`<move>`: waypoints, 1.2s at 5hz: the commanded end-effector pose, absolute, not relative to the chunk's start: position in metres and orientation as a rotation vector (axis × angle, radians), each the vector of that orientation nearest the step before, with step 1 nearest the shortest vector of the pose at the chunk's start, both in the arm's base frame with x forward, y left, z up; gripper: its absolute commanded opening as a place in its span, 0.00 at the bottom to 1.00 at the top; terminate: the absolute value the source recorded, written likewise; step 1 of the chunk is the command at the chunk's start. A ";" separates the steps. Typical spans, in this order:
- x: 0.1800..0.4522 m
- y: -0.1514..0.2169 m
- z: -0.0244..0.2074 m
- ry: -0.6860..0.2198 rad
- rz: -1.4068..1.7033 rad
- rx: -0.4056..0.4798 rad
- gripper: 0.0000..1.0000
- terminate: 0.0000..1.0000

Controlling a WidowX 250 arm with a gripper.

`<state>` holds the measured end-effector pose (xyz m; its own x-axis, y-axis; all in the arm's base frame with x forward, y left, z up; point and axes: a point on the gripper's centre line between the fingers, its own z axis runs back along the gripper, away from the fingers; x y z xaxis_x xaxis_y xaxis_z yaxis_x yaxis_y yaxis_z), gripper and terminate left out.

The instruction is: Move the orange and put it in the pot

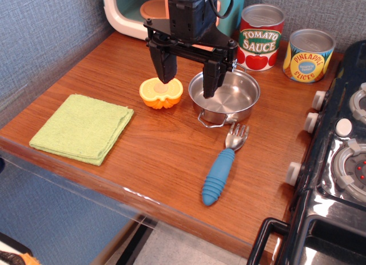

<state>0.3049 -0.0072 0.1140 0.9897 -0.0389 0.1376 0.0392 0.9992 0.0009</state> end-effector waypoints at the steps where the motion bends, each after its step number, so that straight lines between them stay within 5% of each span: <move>1: 0.305 -0.007 0.114 -0.138 -0.039 -0.002 1.00 0.00; 6: 0.332 0.043 0.081 -0.121 0.001 0.029 1.00 0.00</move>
<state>0.3262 0.0393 0.0663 0.9972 -0.0025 0.0749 0.0011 0.9998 0.0191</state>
